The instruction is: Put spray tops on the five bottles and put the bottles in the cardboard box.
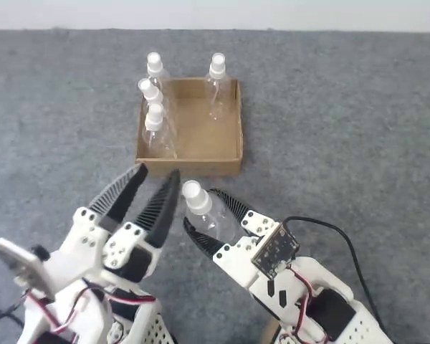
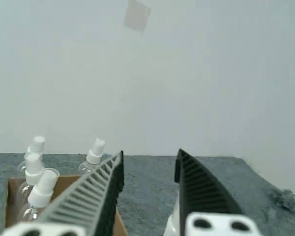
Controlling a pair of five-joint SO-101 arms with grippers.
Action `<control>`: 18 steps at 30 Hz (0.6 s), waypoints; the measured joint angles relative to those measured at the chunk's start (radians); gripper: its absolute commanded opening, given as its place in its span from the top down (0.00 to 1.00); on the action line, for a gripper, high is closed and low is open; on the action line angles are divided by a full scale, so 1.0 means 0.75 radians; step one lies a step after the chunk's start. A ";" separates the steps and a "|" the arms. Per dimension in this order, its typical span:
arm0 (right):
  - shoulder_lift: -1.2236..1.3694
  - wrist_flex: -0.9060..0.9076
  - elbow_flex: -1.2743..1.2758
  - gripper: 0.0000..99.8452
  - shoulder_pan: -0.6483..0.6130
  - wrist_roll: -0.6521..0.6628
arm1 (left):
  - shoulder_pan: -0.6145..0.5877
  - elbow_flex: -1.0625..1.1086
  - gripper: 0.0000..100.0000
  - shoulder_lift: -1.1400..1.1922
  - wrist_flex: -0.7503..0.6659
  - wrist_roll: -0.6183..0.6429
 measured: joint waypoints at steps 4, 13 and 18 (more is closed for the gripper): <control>0.000 0.000 0.000 0.99 0.000 0.000 | -0.100 0.000 0.89 0.000 0.000 0.043; 0.000 0.000 0.000 0.99 0.000 0.104 | -0.063 0.141 0.89 0.000 0.000 0.113; 0.000 0.000 0.000 0.99 0.002 0.108 | 0.027 0.241 0.89 0.000 0.000 0.121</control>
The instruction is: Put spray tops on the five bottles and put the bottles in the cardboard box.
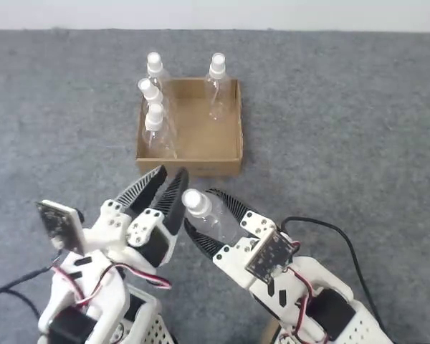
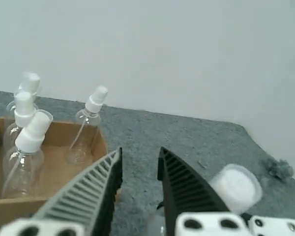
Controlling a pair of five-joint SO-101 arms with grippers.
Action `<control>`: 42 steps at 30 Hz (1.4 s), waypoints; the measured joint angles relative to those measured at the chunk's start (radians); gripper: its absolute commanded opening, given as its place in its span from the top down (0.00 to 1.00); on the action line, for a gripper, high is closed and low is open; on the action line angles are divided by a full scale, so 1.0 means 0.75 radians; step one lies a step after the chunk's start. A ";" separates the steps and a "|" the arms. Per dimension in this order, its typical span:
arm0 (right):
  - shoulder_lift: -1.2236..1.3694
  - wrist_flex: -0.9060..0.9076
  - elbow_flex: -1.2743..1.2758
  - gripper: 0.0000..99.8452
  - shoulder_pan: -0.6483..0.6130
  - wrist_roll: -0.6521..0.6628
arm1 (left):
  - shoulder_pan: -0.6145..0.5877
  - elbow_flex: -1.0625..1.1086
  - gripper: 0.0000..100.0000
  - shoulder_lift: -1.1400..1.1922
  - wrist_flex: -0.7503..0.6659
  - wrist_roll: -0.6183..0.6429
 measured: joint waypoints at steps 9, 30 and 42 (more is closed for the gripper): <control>-0.002 0.000 0.002 0.99 0.002 0.002 | 0.221 0.000 0.89 0.000 0.106 -0.176; -0.002 0.108 0.000 0.99 0.012 0.002 | -0.072 -0.153 0.90 0.000 0.125 -0.190; 0.000 0.108 -0.119 0.99 0.131 0.002 | -0.256 -0.151 0.99 0.000 0.245 -0.184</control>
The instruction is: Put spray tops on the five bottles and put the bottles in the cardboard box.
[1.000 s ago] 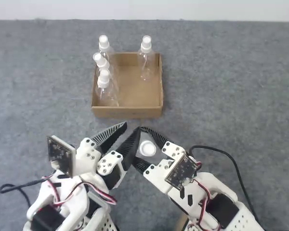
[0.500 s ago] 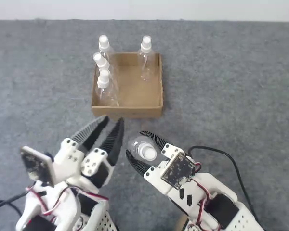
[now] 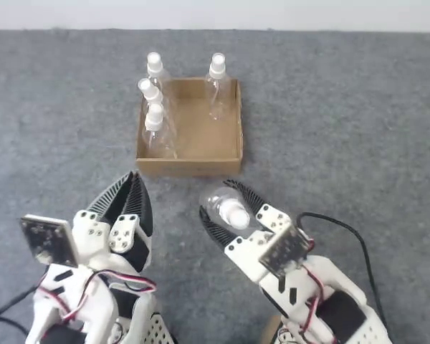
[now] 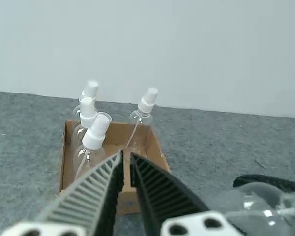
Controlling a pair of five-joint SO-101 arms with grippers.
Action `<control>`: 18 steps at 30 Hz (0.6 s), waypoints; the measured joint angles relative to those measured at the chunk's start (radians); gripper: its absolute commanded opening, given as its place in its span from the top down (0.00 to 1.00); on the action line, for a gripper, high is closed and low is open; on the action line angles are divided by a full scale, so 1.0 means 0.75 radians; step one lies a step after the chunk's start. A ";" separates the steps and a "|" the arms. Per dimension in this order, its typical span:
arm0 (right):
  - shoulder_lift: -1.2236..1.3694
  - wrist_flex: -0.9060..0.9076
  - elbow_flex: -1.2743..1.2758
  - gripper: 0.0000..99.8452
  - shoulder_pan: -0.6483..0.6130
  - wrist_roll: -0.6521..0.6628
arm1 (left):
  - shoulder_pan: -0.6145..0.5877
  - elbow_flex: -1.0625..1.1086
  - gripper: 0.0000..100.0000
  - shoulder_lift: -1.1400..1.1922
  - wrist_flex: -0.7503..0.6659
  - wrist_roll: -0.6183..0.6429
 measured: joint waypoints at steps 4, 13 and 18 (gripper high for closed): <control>0.135 0.000 -0.123 0.99 0.014 0.000 | -0.010 0.074 0.99 0.000 0.000 -0.002; 0.548 0.000 -0.423 0.99 0.010 0.000 | -0.194 0.258 0.99 0.000 -0.023 0.000; 0.722 -0.074 -0.509 0.99 0.072 0.000 | -0.307 0.411 0.99 0.000 -0.078 0.000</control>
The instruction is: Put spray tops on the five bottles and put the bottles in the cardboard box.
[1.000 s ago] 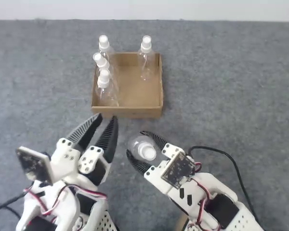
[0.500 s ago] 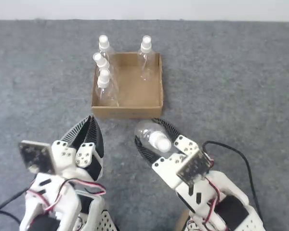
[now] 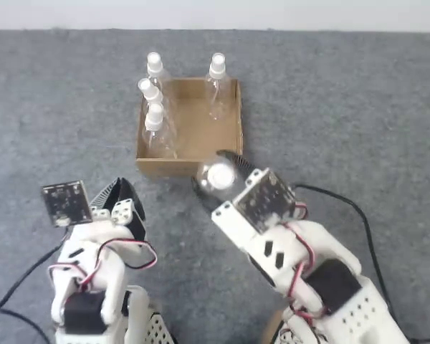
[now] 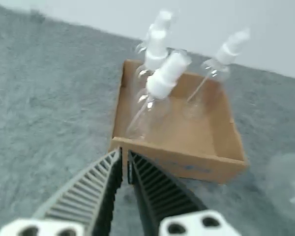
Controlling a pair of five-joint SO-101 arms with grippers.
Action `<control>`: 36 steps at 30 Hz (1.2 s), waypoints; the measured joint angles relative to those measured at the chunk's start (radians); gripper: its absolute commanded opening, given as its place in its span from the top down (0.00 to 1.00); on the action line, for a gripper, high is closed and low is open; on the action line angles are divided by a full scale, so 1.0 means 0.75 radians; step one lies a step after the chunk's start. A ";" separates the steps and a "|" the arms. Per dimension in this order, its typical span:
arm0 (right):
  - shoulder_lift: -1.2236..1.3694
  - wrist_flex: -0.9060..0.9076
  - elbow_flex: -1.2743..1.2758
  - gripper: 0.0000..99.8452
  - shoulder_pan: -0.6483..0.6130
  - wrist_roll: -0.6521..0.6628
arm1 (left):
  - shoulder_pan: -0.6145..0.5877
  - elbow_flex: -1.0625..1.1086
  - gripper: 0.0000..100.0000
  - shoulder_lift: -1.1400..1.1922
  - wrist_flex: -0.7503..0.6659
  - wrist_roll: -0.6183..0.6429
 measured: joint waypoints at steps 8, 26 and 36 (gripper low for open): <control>0.315 -0.188 -0.078 0.99 0.080 -0.002 | -0.141 0.231 0.99 0.000 -0.119 0.000; 1.078 -0.491 -0.393 0.99 0.239 -0.151 | -0.190 0.471 0.99 0.000 -0.184 0.000; 1.401 -0.640 -0.495 0.99 0.282 -0.160 | -0.190 0.497 0.99 0.000 -0.223 0.000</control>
